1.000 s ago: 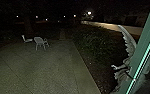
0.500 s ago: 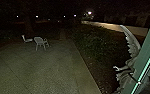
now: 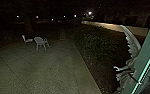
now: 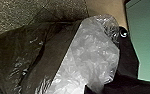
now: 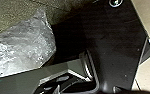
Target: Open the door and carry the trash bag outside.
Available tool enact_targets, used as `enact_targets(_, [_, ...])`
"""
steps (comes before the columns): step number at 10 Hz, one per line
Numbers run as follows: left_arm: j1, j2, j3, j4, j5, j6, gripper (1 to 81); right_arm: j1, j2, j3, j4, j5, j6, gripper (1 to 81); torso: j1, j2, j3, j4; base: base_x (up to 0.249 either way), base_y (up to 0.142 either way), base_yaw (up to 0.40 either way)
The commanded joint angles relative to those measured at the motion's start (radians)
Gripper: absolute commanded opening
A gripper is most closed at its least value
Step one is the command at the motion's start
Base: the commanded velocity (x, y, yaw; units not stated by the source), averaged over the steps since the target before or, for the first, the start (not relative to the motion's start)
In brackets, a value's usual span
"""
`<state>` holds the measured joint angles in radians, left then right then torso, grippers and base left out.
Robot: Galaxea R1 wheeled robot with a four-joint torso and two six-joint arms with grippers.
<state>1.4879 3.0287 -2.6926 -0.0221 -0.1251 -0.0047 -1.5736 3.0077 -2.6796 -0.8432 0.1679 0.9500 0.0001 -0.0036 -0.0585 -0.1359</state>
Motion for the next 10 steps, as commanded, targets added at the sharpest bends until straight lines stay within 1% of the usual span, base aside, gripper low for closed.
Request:
enact_targets(1, [-0.047,0.000,0.000,-0.001,0.050,-0.001,1.0,0.039,0.000,0.003,-0.010,-0.030,-0.004,81.1,0.000,0.000,0.000,0.093,0.000,0.000,0.000])
enact_targets(2, [-0.047,0.000,0.000,-0.001,0.050,-0.001,1.0,0.039,0.000,0.003,-0.010,-0.030,-0.002,81.1,0.000,0.000,0.000,0.111,0.000,0.000,0.000])
enact_targets(3, [-0.047,0.000,0.000,-0.001,0.050,-0.001,1.0,0.039,0.000,0.003,-0.011,-0.030,-0.004,81.1,0.000,0.000,0.000,0.141,0.000,0.000,0.000])
enact_targets(5, [-0.047,-0.002,0.000,-0.001,0.050,-0.001,1.0,0.039,0.000,0.003,-0.013,-0.030,-0.004,81.1,0.000,0.000,0.000,0.211,0.000,0.000,0.000])
enact_targets(6, [-0.047,-0.002,-0.001,-0.002,0.050,-0.001,1.0,0.039,-0.002,0.003,-0.013,-0.030,-0.004,81.1,0.000,0.000,0.000,0.151,0.000,0.000,0.000])
enact_targets(7, [-0.047,-0.005,0.000,-0.002,0.050,-0.003,1.0,0.040,-0.005,0.002,-0.014,-0.030,-0.003,81.1,0.000,0.000,0.000,0.179,0.000,0.000,0.000])
enact_targets(8, [-0.047,-0.007,0.003,-0.002,0.048,-0.003,1.0,0.040,-0.010,0.003,-0.016,-0.028,-0.004,81.1,0.000,0.000,0.000,0.194,0.000,0.000,0.000])
enact_targets(10, [-0.050,-0.007,0.003,-0.004,0.048,-0.003,1.0,0.037,-0.014,0.009,-0.028,-0.025,-0.002,81.1,0.000,0.000,0.000,0.196,0.000,0.000,0.000])
